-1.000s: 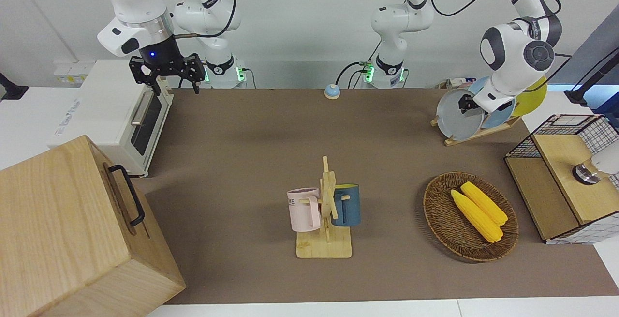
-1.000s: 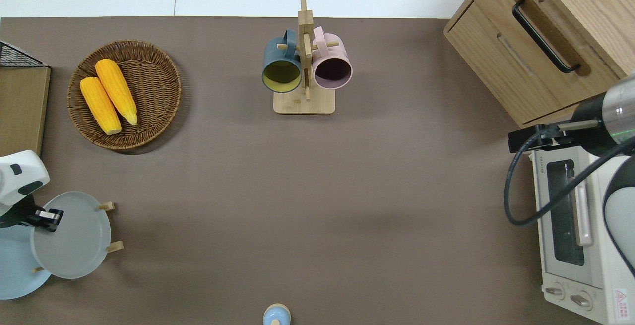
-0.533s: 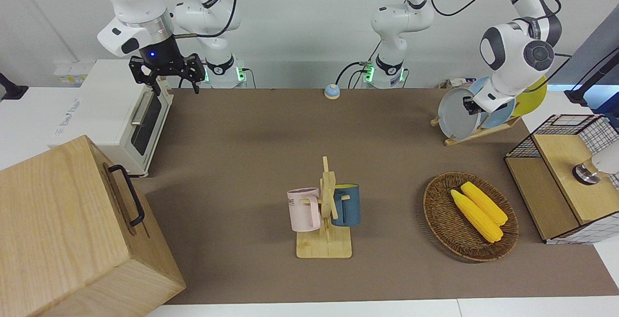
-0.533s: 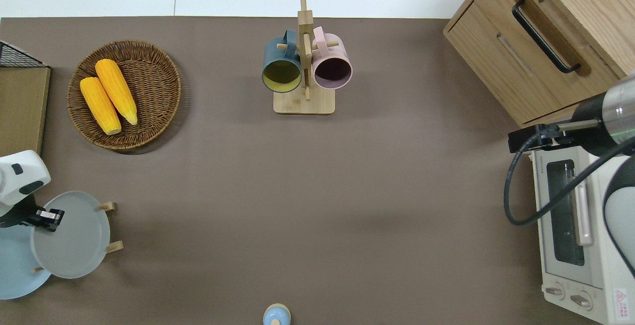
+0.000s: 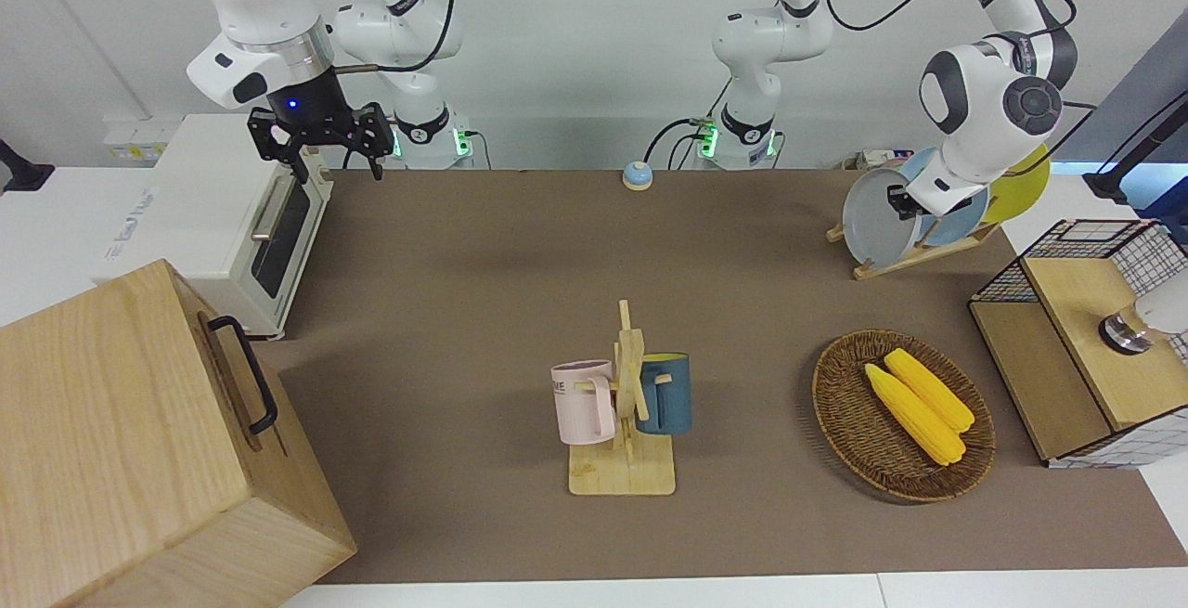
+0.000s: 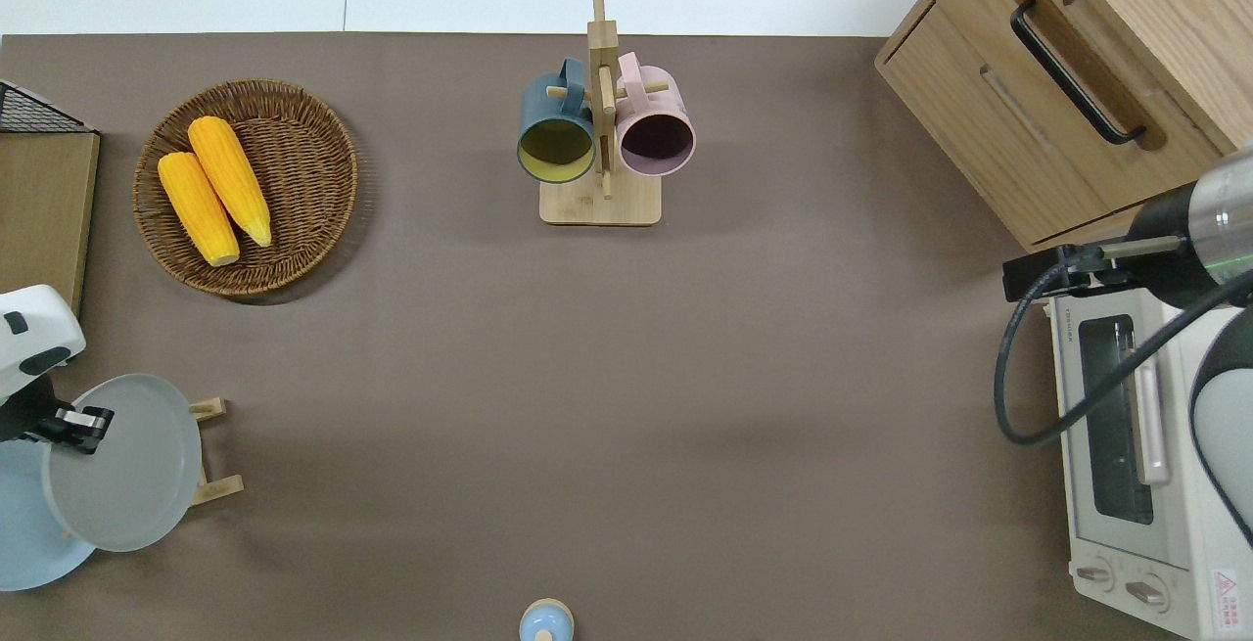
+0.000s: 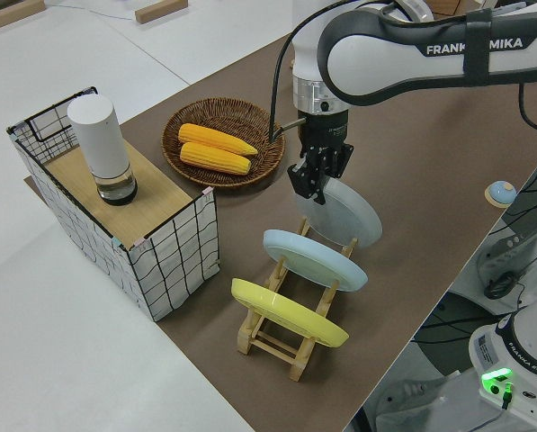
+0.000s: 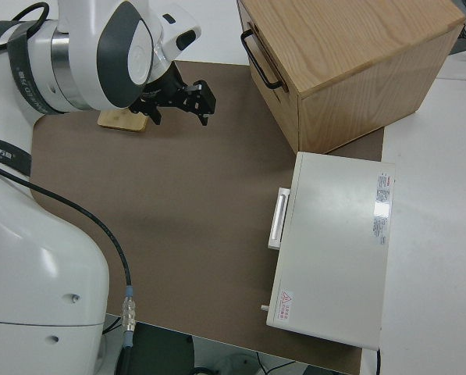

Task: Pick gray plate from low plate rack and place it on table with left arm
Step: 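Lift the gray plate out of the rack with the left gripper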

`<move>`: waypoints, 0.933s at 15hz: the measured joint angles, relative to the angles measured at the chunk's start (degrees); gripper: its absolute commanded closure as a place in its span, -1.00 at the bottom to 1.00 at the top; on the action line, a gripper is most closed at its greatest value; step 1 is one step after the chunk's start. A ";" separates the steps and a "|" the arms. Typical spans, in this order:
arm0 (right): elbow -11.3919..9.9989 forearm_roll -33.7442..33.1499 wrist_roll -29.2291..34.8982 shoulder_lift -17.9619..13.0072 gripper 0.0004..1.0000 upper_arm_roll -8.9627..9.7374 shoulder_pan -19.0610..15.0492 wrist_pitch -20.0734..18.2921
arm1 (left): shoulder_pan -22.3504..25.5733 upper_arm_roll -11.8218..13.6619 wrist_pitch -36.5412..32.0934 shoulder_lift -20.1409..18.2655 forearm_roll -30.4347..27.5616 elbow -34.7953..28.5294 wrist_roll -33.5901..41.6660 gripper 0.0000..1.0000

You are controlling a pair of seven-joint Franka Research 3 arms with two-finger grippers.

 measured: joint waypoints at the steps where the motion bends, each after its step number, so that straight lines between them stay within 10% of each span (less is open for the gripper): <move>1: 0.00 0.00 0.00 0.00 -0.97 0.00 0.00 0.00 | -0.01 -0.12 -0.94 -0.01 0.00 0.94 0.10 1.00; 14: 0.00 0.00 0.00 0.00 -0.97 0.00 0.00 0.00 | -0.19 -3.65 -6.91 -0.81 -2.27 7.25 0.37 1.00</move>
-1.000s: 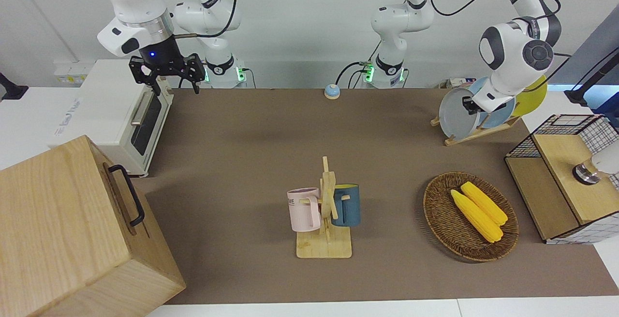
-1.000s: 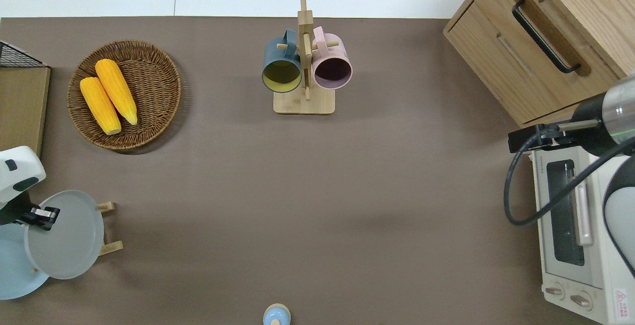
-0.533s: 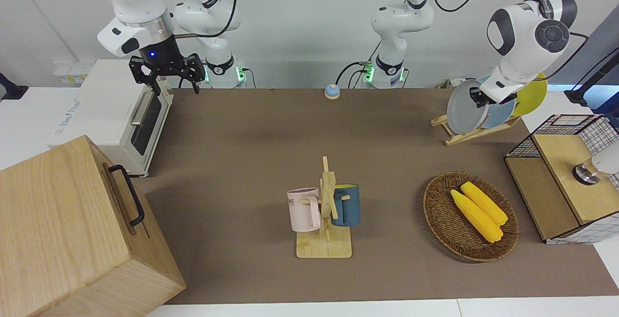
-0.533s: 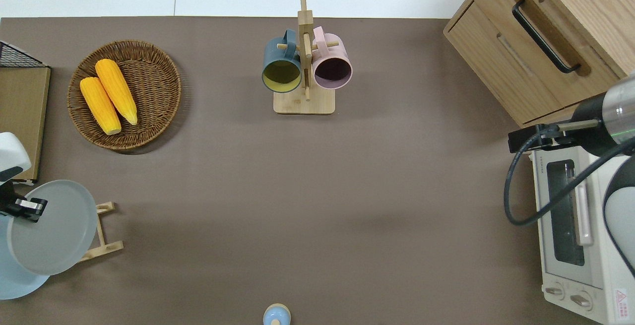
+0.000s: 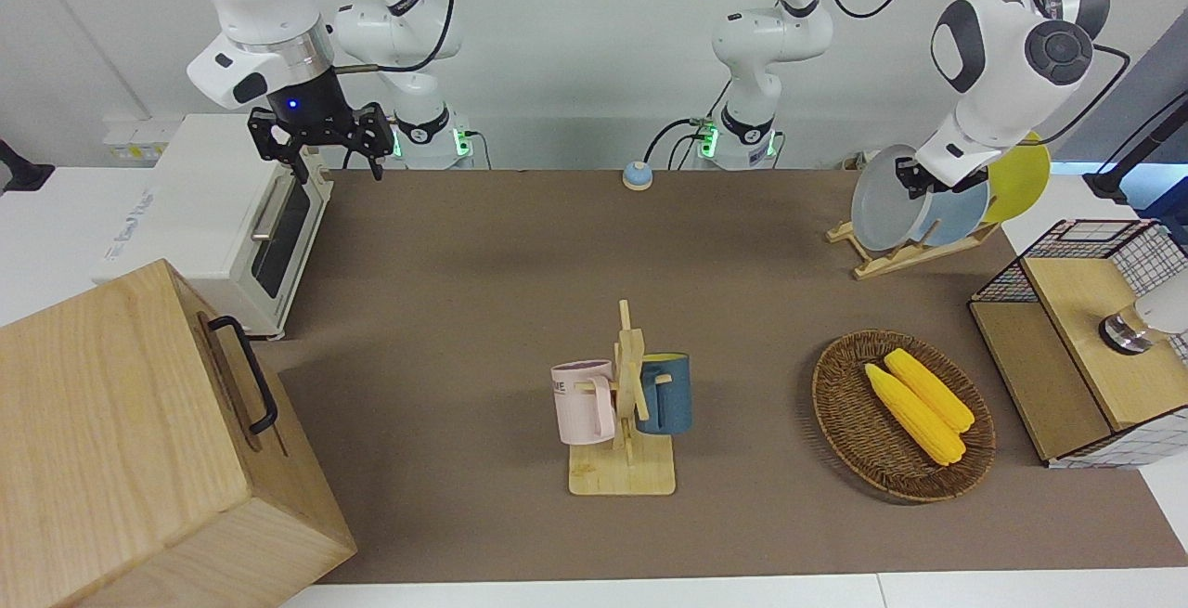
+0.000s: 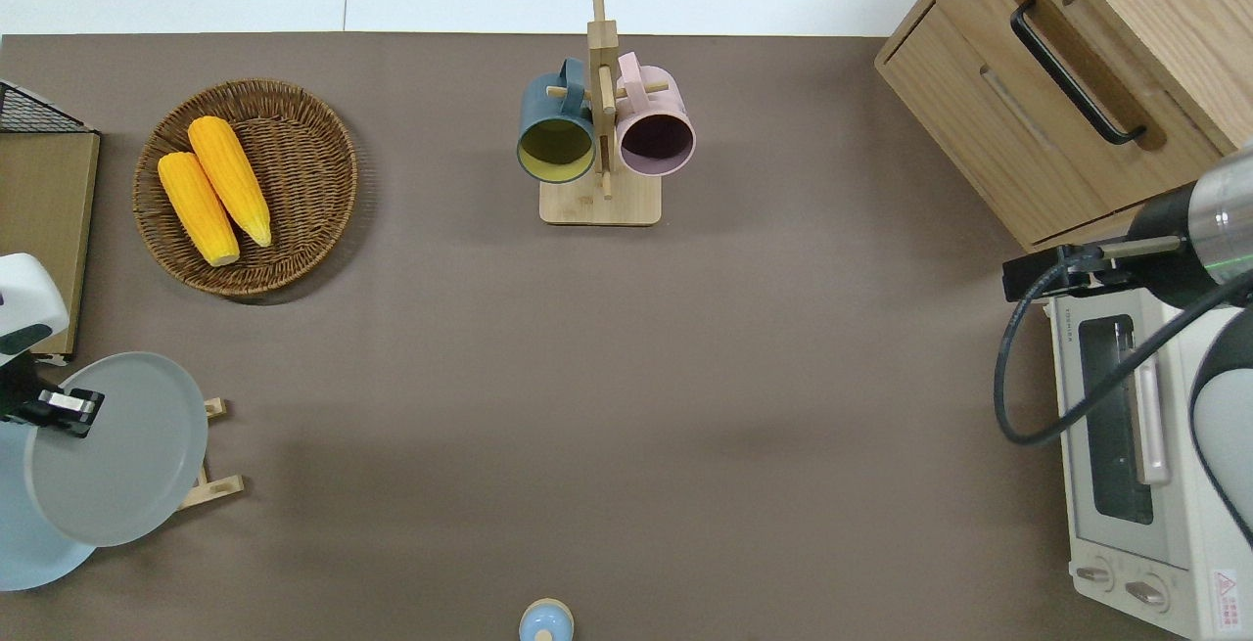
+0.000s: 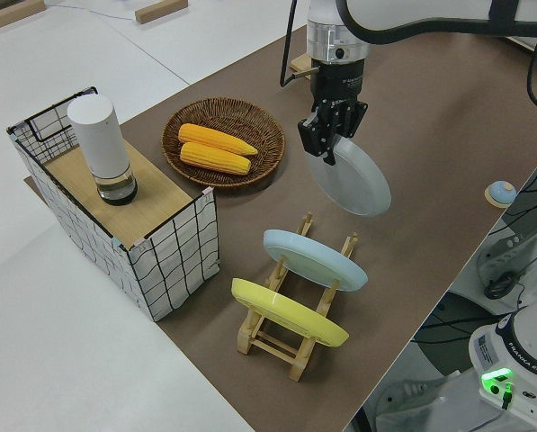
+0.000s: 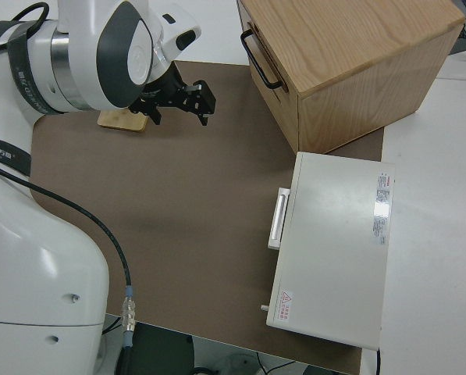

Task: Pick gray plate from low plate rack and place it on table with left arm
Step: 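Lift the gray plate out of the rack with the left gripper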

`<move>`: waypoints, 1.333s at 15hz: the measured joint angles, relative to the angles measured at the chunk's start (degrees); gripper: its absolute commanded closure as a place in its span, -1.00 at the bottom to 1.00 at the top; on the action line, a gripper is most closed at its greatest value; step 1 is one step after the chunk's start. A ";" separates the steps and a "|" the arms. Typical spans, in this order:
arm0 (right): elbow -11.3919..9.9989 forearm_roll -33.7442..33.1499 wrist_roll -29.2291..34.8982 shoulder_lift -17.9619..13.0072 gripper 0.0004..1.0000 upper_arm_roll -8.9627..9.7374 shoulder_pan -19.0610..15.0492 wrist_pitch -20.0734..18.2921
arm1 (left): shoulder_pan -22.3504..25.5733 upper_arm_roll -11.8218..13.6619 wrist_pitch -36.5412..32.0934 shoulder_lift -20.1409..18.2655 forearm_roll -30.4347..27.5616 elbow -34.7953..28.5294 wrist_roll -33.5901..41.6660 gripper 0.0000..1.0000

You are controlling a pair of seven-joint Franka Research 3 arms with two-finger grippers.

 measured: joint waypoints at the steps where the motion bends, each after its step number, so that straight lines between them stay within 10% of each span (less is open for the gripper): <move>1: 0.00 0.00 0.00 0.00 -0.97 0.00 0.00 0.00 | -0.06 -0.19 -0.36 -0.01 -1.63 0.12 0.00 1.00; 20: 0.00 0.00 0.00 0.00 -0.97 0.00 0.00 0.00 | -0.28 -0.59 -0.06 9.22 -24.69 -2.33 7.50 1.00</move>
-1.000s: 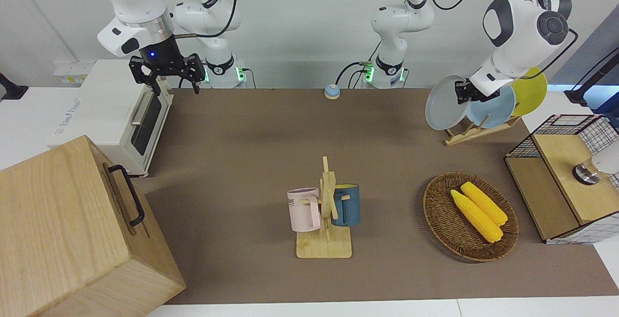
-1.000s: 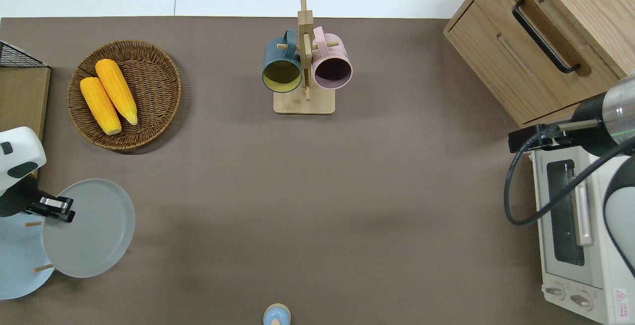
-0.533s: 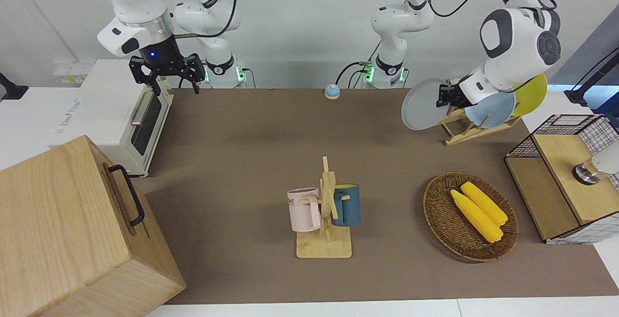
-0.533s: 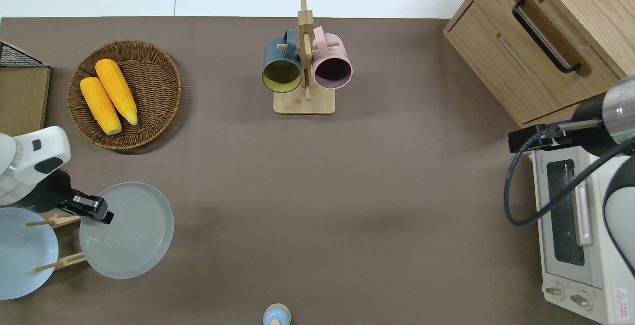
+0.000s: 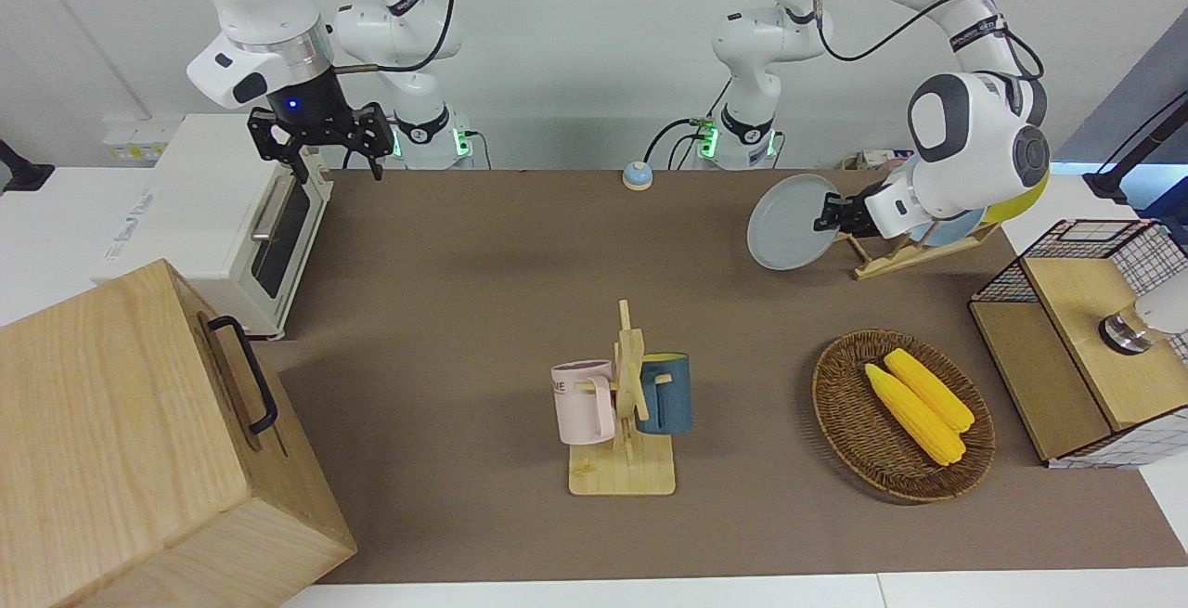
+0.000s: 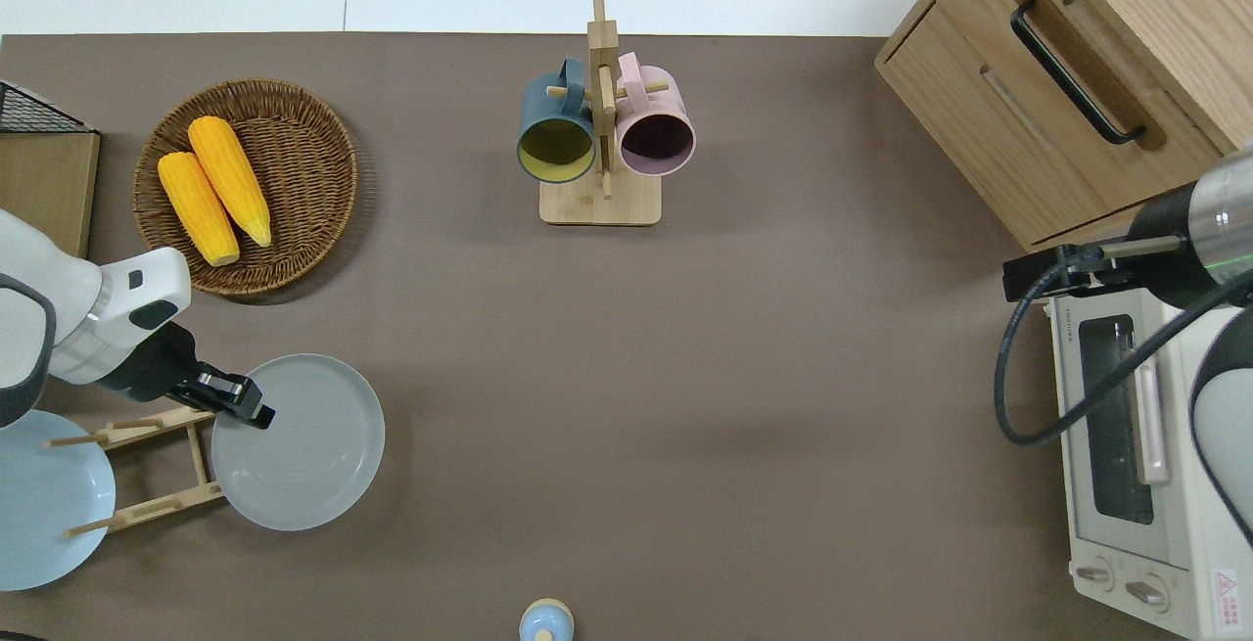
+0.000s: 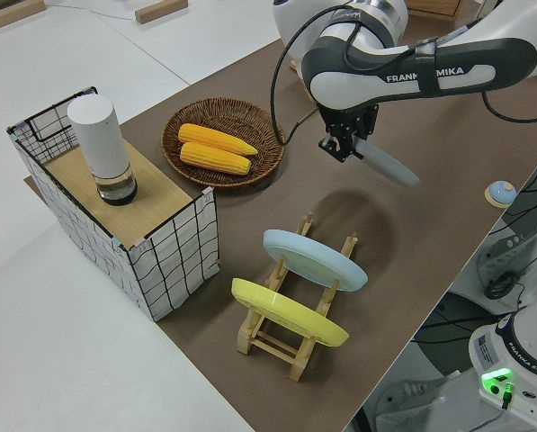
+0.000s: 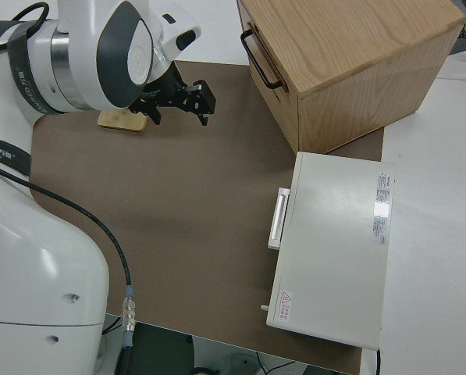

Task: Pick gray plate from low plate rack and place it on table with left arm
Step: 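Lift the gray plate out of the rack with the left gripper, then lower the gray plate onto the table beside the rack and release it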

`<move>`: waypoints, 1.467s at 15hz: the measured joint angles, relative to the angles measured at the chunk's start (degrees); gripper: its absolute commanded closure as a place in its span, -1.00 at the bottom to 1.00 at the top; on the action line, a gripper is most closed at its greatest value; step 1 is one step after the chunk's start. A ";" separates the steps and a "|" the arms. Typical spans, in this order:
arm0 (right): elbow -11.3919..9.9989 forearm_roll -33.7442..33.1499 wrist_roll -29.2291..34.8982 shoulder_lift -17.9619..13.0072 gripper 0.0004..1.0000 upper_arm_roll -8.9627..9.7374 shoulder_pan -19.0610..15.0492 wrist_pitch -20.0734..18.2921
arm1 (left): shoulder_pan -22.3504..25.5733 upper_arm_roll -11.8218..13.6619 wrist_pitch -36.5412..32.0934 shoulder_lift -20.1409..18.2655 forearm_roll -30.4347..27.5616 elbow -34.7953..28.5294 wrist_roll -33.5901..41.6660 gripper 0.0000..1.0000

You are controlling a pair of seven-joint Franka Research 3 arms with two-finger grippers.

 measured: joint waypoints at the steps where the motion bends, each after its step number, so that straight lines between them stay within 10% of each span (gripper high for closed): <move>1: 0.00 0.00 0.00 0.00 -0.97 0.00 0.00 0.00 | 0.08 0.09 1.07 0.15 -0.46 -0.94 1.17 1.00; 22: 0.00 0.00 0.00 0.00 -0.97 0.00 0.00 0.00 | 0.82 1.36 13.33 2.37 -5.20 -11.21 15.22 1.00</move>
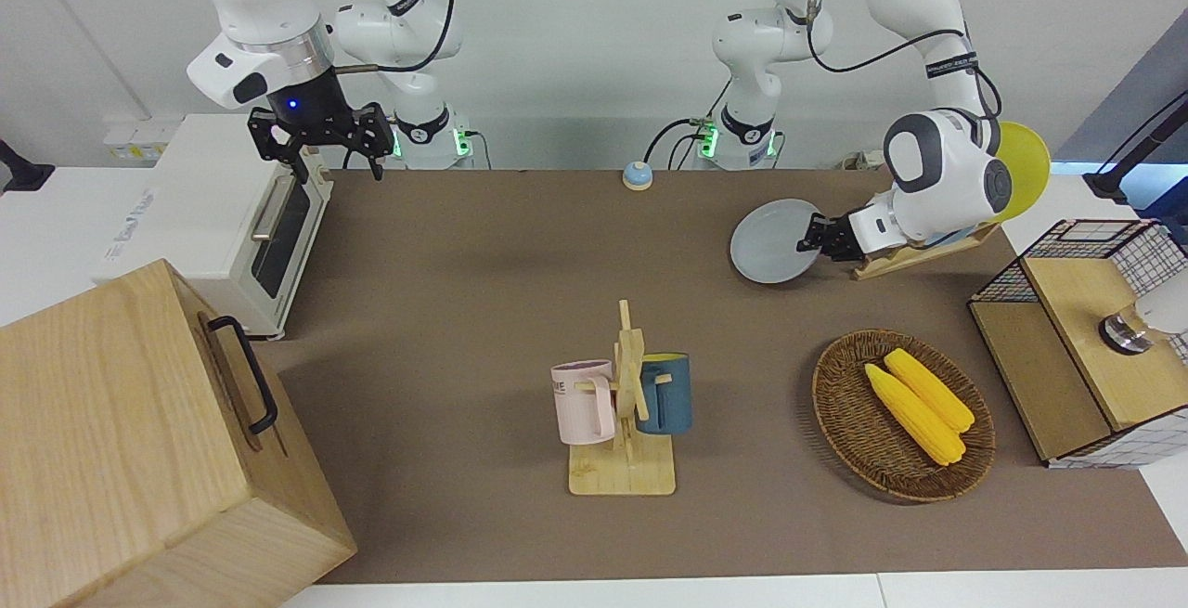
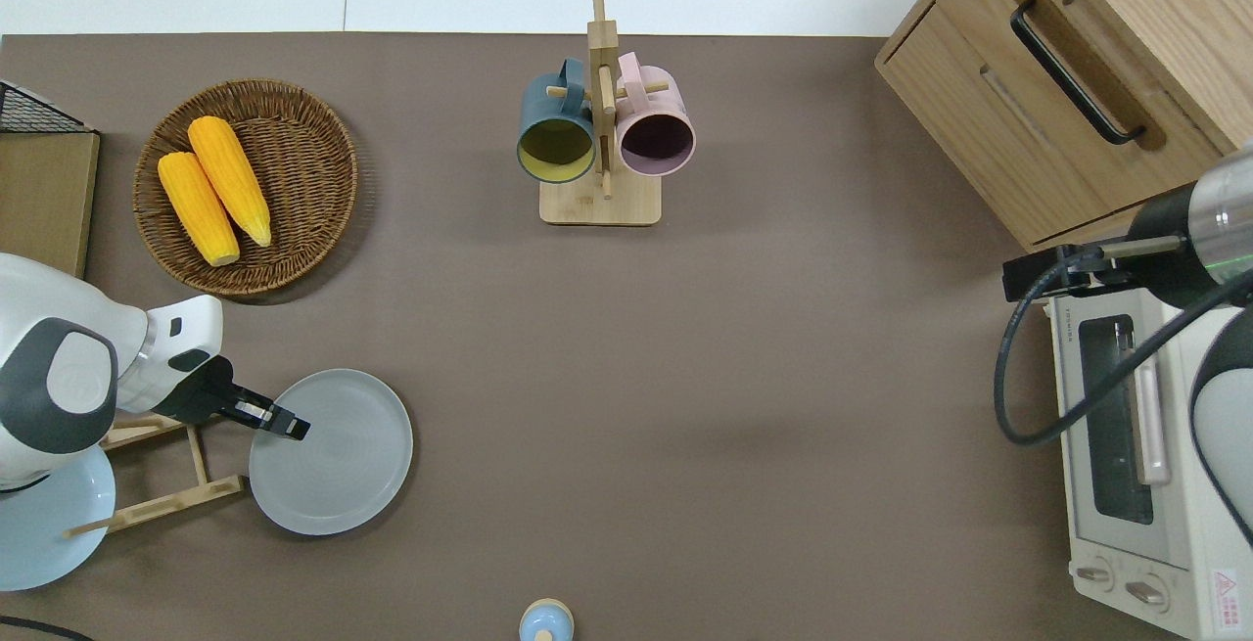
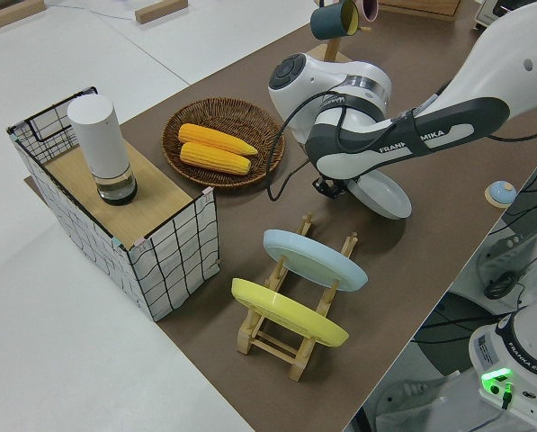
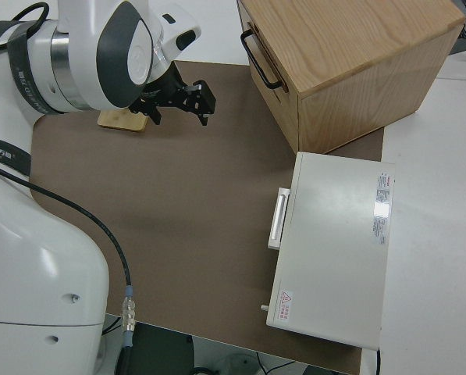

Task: Pick gray plate from low plate rack and place it on table with left arm
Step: 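Lower the gray plate onto the table beside the rack and release it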

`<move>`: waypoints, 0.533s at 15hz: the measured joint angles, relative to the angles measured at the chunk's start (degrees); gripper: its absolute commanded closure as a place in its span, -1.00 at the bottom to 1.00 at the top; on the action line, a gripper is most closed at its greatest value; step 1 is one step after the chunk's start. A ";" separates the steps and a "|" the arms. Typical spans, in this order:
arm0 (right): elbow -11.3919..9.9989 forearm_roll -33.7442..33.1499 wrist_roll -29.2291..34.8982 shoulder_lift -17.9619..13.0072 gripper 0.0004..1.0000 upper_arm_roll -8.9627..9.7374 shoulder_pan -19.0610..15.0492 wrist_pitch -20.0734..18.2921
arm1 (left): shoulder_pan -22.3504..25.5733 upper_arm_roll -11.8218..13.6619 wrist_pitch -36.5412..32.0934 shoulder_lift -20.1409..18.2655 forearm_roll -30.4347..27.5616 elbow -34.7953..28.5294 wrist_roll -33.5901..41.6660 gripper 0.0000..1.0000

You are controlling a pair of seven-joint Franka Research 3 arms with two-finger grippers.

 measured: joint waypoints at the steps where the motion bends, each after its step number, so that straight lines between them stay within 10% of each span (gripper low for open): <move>1: 0.00 0.00 0.00 0.00 -0.97 0.00 0.00 0.00 | 0.00 0.01 0.04 0.05 -0.01 0.00 0.08 1.00; 4: 0.00 0.00 0.00 0.00 -0.97 0.00 0.00 0.00 | 0.00 -0.03 0.09 0.14 -0.01 0.03 0.35 0.00; 5: 0.00 0.00 0.00 0.00 -0.97 0.00 0.00 0.00 | -0.02 -0.19 0.22 0.29 0.00 0.00 0.35 -0.88; 8: 0.00 0.00 0.00 0.00 -0.97 0.00 0.00 0.00 | -0.13 -0.62 1.52 1.26 0.18 -0.37 0.44 -1.00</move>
